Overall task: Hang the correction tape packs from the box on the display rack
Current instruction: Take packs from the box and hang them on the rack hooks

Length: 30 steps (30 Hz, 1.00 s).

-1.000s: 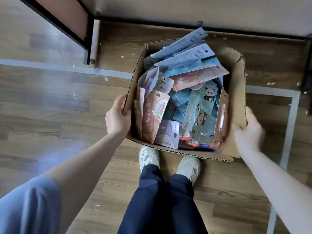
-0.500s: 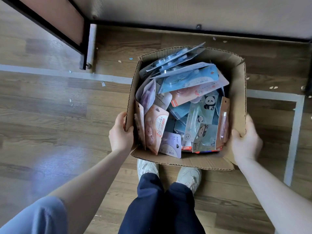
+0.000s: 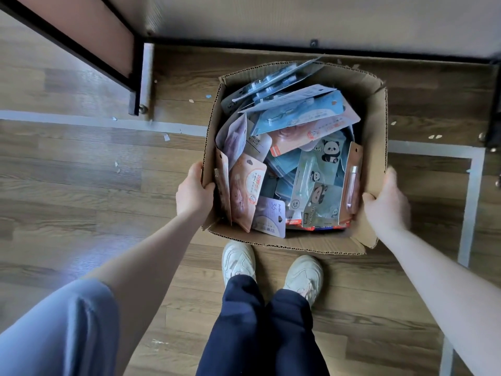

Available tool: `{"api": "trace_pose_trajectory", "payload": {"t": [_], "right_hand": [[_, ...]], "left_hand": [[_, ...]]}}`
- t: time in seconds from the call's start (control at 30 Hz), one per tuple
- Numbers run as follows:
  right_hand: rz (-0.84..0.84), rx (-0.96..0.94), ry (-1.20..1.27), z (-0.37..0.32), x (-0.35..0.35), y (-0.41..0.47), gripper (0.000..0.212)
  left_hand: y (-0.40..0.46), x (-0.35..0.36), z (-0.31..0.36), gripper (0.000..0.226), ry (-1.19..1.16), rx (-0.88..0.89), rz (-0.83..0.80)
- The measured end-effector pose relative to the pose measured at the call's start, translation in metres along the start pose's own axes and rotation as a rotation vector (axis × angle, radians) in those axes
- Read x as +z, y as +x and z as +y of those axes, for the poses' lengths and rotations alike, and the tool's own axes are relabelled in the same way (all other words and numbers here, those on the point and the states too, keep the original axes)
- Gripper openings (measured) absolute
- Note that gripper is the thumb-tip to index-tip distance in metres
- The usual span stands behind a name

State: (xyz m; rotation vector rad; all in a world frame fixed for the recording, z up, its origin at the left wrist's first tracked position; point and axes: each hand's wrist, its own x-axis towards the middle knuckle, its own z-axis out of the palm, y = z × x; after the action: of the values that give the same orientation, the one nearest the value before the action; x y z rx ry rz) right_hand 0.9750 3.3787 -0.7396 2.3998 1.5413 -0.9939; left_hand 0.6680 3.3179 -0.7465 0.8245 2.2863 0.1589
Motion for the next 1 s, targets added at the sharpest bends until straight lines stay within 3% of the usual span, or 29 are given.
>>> {"api": "trace_pose_trajectory", "payload": {"t": [0.17,0.33,0.43,0.6,0.8,1.0], "right_hand": [[-0.05,-0.071,-0.161,-0.004,-0.017,-0.008,0.071],[-0.059,-0.199,-0.279,-0.005,-0.034,-0.026,0.081],[-0.067,-0.269,-0.345,-0.007,-0.044,-0.033,0.08],[-0.123,-0.374,-0.37,-0.004,-0.051,-0.033,0.08],[-0.168,-0.509,-0.337,-0.004,-0.039,-0.034,0.065],[-0.23,-0.614,-0.434,-0.006,-0.02,-0.033,0.076]], "left_hand": [[-0.005,-0.016,0.027,0.045,0.003,0.066,-0.055],[-0.017,-0.031,0.052,0.071,0.265,0.371,0.023],[-0.022,-0.035,0.064,0.078,0.4,0.5,-0.029],[-0.029,-0.031,0.073,0.085,0.486,0.574,-0.128],[-0.029,-0.019,0.069,0.082,0.594,0.677,-0.149],[-0.024,-0.016,0.065,0.088,0.745,0.724,-0.122]]}}
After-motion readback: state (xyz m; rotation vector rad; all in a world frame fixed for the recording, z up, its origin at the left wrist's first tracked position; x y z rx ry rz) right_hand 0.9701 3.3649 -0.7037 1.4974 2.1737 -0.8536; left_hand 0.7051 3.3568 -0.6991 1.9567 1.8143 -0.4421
